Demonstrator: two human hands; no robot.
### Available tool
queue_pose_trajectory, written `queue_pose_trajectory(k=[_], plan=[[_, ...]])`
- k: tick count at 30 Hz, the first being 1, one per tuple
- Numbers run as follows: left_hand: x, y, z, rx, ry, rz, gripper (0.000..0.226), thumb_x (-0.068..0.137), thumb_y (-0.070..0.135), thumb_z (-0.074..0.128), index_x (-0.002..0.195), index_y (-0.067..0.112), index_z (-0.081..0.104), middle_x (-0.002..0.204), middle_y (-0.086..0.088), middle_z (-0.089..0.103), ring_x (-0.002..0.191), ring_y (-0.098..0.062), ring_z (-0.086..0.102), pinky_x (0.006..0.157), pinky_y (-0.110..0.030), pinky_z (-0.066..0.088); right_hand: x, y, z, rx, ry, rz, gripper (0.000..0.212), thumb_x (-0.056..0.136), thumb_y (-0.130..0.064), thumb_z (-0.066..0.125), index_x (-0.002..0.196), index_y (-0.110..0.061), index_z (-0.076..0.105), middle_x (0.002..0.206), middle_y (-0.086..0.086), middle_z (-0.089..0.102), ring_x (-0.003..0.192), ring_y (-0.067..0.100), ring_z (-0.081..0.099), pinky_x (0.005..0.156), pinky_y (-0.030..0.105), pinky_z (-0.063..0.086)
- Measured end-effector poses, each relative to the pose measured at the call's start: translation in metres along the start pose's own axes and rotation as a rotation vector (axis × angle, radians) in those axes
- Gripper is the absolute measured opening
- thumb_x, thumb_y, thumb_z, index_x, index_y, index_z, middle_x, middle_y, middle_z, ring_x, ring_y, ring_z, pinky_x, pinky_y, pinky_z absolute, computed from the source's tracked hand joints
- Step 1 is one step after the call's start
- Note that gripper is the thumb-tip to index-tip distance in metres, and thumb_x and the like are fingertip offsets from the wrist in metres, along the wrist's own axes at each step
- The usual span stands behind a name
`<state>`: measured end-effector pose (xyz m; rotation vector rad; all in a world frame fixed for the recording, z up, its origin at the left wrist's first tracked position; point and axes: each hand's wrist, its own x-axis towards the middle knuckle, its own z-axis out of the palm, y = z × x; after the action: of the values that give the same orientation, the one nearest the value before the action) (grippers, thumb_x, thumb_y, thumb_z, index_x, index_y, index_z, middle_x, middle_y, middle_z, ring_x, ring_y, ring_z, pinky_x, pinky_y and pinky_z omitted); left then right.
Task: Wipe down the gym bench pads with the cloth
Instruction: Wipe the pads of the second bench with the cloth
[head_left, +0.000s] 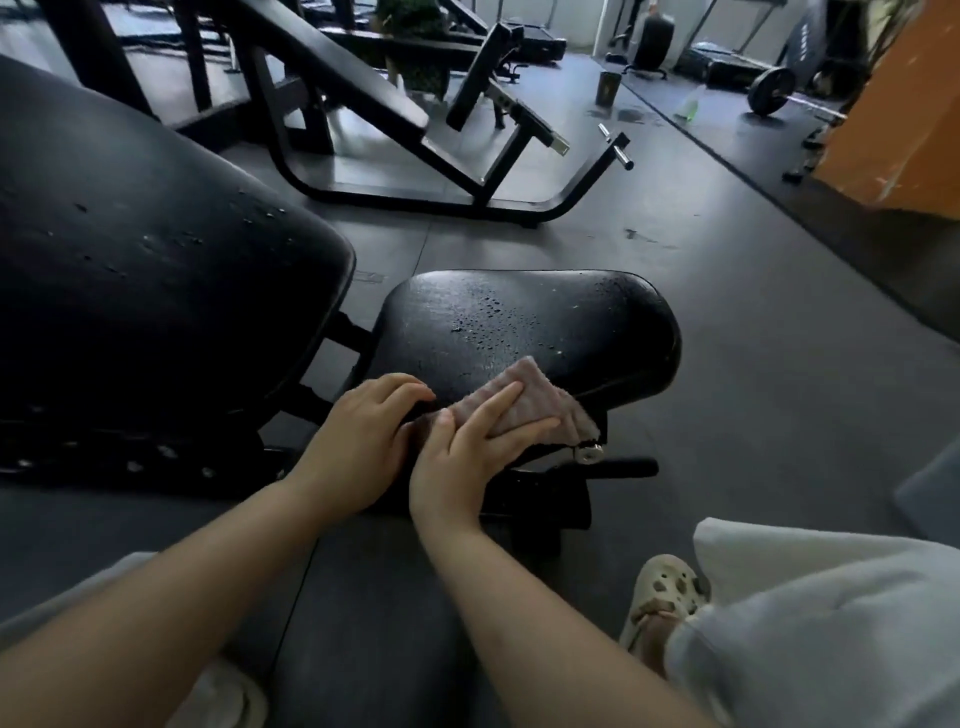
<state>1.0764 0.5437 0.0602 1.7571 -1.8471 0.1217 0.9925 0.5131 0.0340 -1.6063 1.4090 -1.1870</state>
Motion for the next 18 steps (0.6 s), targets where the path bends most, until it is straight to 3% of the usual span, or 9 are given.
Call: queue_pose_trajectory(k=[3, 6, 9, 11, 13, 14, 15, 16, 18], plan=[[-0.004, 0.01, 0.003, 0.0, 0.104, 0.039, 0.032, 0.083, 0.02, 0.044, 0.098, 0.006, 0.069, 0.107, -0.013, 0.065, 0.094, -0.031, 0.062, 0.084, -0.038, 0.049, -0.001, 0.004, -0.019, 0.021, -0.179, -0.009, 0.071, 0.096, -0.006, 0.039, 0.15, -0.014, -0.006, 0.136, 0.012, -0.05, 0.139, 0.026, -0.031, 0.106, 0.014, -0.022], [-0.009, 0.014, 0.014, 0.145, 0.095, 0.2, 0.029, 0.082, 0.027, 0.05, 0.1, 0.015, 0.07, 0.11, -0.007, 0.065, 0.1, -0.022, 0.054, 0.086, -0.034, 0.041, -0.002, -0.001, -0.047, 0.011, -0.375, 0.016, 0.077, 0.094, -0.001, 0.039, 0.151, -0.019, -0.009, 0.141, 0.013, -0.047, 0.142, 0.025, -0.023, 0.119, 0.03, 0.005], [-0.013, 0.012, 0.022, 0.274, 0.049, 0.25, 0.034, 0.078, 0.031, 0.05, 0.108, 0.018, 0.06, 0.113, -0.004, 0.064, 0.101, -0.021, 0.049, 0.086, -0.034, 0.036, -0.001, 0.0, -0.083, -0.34, -0.547, -0.158, 0.084, 0.093, -0.016, 0.048, 0.15, -0.014, -0.014, 0.149, 0.026, -0.029, 0.142, 0.036, 0.013, 0.111, 0.036, 0.029], [-0.014, 0.01, 0.023, 0.329, 0.052, 0.272, 0.03, 0.082, 0.028, 0.051, 0.111, 0.02, 0.057, 0.115, -0.004, 0.064, 0.099, -0.023, 0.052, 0.085, -0.036, 0.038, 0.002, -0.001, -0.106, -0.762, -0.625, -0.253, 0.089, 0.092, -0.033, 0.051, 0.15, -0.016, -0.014, 0.149, 0.036, -0.013, 0.123, 0.041, 0.046, 0.09, 0.037, 0.045], [-0.015, 0.008, 0.021, 0.373, 0.051, 0.285, 0.03, 0.085, 0.022, 0.048, 0.11, 0.02, 0.063, 0.116, -0.005, 0.064, 0.097, -0.026, 0.057, 0.084, -0.037, 0.039, 0.014, 0.002, -0.123, -1.035, -0.559, -0.496, 0.094, 0.078, -0.037, 0.068, 0.151, -0.014, 0.014, 0.142, 0.038, 0.023, 0.095, 0.038, 0.062, 0.069, 0.036, 0.051], [-0.016, 0.007, 0.02, 0.395, 0.051, 0.287, 0.031, 0.085, 0.02, 0.046, 0.109, 0.02, 0.066, 0.116, -0.006, 0.064, 0.096, -0.027, 0.059, 0.084, -0.037, 0.039, 0.024, 0.007, -0.128, -1.081, -0.497, -0.646, 0.091, 0.065, -0.032, 0.078, 0.144, -0.012, 0.038, 0.128, 0.033, 0.044, 0.082, 0.035, 0.063, 0.06, 0.035, 0.051], [-0.017, 0.008, 0.019, 0.408, 0.047, 0.287, 0.032, 0.085, 0.019, 0.045, 0.109, 0.02, 0.067, 0.116, -0.007, 0.064, 0.094, -0.028, 0.06, 0.083, -0.038, 0.039, 0.036, 0.018, -0.132, -1.075, -0.422, -0.855, 0.08, 0.059, -0.025, 0.08, 0.133, -0.011, 0.052, 0.116, 0.026, 0.054, 0.078, 0.033, 0.06, 0.056, 0.034, 0.05], [-0.017, 0.008, 0.018, 0.414, 0.038, 0.287, 0.033, 0.086, 0.018, 0.044, 0.109, 0.021, 0.067, 0.115, -0.008, 0.064, 0.094, -0.028, 0.061, 0.083, -0.038, 0.039, 0.05, 0.024, -0.136, -1.027, -0.373, -1.067, 0.064, 0.065, -0.02, 0.073, 0.127, -0.01, 0.056, 0.114, 0.022, 0.054, 0.083, 0.032, 0.057, 0.06, 0.036, 0.05], [-0.017, 0.008, 0.017, 0.42, 0.022, 0.28, 0.034, 0.085, 0.018, 0.043, 0.109, 0.023, 0.067, 0.115, -0.008, 0.064, 0.094, -0.029, 0.061, 0.084, -0.038, 0.038, 0.076, 0.038, -0.139, -1.009, -0.468, -1.469, 0.045, 0.082, -0.015, 0.049, 0.127, -0.01, 0.052, 0.131, 0.018, 0.049, 0.109, 0.032, 0.049, 0.086, 0.04, 0.048]])
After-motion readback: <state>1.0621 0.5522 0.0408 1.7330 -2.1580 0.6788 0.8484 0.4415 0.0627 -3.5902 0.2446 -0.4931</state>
